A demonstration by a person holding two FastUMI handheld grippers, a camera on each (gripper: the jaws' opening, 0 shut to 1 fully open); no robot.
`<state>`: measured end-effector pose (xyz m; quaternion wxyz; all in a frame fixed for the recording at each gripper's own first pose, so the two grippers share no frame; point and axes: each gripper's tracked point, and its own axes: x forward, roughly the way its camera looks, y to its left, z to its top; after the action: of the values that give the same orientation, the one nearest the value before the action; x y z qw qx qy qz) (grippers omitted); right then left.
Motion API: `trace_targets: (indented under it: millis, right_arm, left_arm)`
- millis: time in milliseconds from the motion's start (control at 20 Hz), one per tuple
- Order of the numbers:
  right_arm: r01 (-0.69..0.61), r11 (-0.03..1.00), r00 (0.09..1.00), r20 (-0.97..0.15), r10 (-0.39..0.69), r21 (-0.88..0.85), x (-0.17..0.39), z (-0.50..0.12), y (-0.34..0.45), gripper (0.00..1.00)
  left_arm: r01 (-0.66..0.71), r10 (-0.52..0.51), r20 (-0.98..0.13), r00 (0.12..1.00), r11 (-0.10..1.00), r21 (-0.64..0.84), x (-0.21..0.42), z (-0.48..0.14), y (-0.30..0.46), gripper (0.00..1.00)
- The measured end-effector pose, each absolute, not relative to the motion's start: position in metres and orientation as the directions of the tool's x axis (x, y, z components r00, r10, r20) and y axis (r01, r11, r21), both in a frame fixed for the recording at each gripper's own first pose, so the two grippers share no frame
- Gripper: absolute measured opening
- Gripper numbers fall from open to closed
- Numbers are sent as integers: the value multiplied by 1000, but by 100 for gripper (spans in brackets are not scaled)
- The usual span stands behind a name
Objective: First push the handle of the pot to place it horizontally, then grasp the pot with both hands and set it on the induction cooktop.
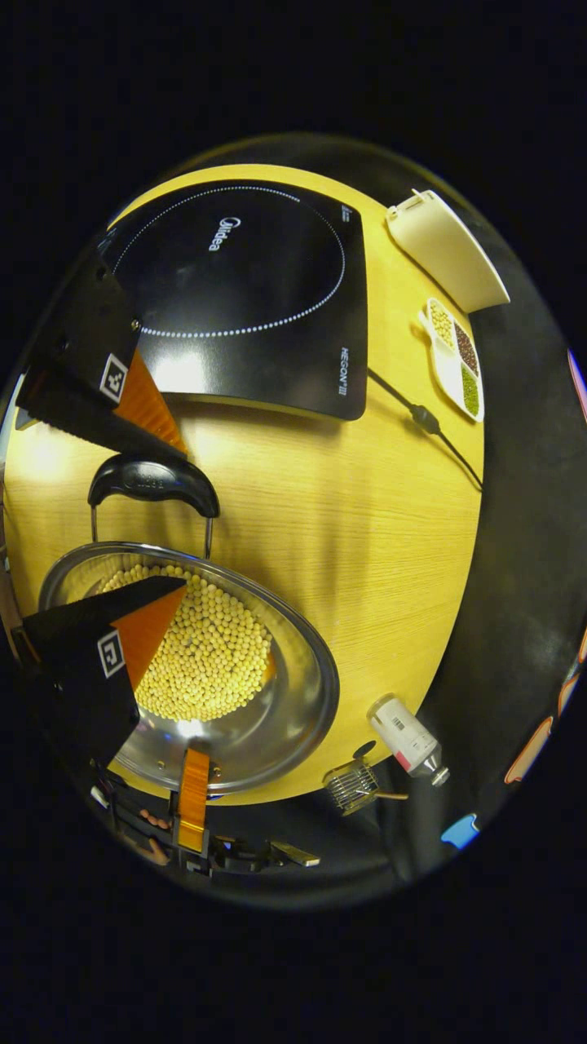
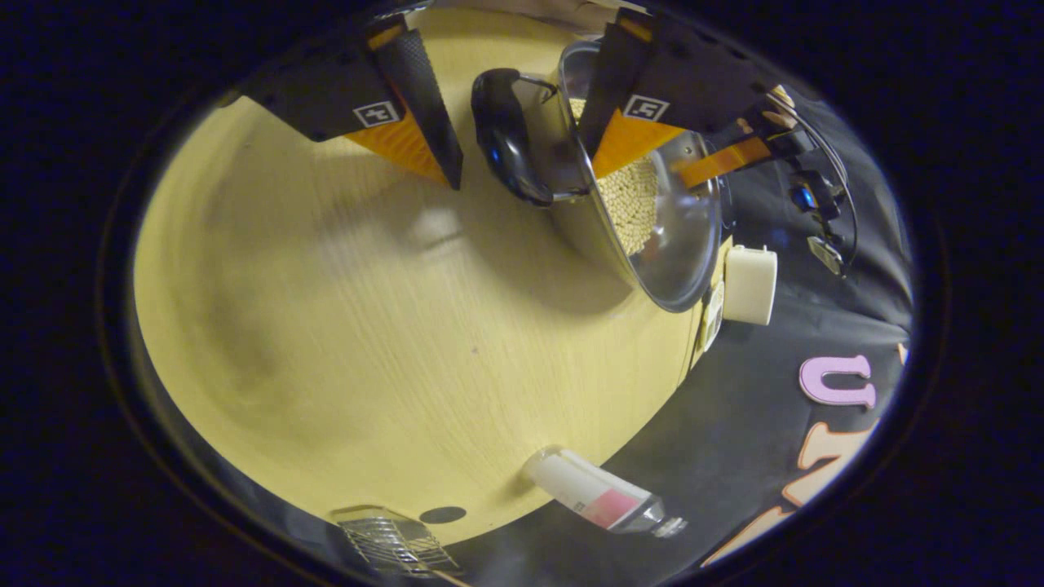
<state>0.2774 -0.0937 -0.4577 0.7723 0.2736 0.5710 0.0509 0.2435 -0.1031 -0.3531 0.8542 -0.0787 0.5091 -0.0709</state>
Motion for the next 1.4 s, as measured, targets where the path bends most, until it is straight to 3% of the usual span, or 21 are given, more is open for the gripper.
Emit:
trace_targets:
  millis: [100, 150, 350, 400, 450, 550, 600, 700, 800, 1400]
  right_arm:
    - [241, 829, 340, -843, 416, 505, 281, -458, -87, 60]
    - [245, 830, 322, -849, 418, 502, 280, -462, -88, 48]
    - [232, 840, 339, -850, 404, 492, 283, -455, -95, 58]
    - [215, 849, 336, -853, 400, 483, 281, -456, -96, 57]
    - [203, 854, 330, -854, 401, 479, 279, -455, -95, 48]
    - [178, 864, 323, -857, 401, 471, 269, -449, -96, 54]
    - [174, 864, 320, -857, 403, 472, 263, -446, -96, 48]
    - [174, 863, 319, -856, 406, 474, 250, -436, -97, 54]
    - [165, 871, 322, -860, 395, 462, 236, -426, -97, 54]
    - [184, 876, 361, -860, 362, 446, 164, -391, -30, 48]
  left_arm:
    - [33, -180, -873, 453, 982, -186, 242, -357, -96, 80]
    - [24, -177, -878, 445, 982, -186, 242, -357, -94, 67]
    - [0, -218, -874, 435, 970, -242, 238, -358, -100, 63]
    - [-5, -225, -875, 430, 968, -251, 235, -357, -101, 64]
    - [-4, -224, -880, 419, 969, -249, 229, -355, -102, 63]
    - [14, -228, -879, 419, 970, -244, 217, -346, -104, 60]
    - [23, -231, -877, 422, 969, -244, 212, -341, -106, 62]
    - [28, -234, -873, 429, 969, -246, 202, -333, -106, 59]
    - [22, -239, -873, 426, 967, -254, 190, -326, -105, 61]
    - [53, -254, -858, 446, 965, -258, 126, -295, -39, 59]
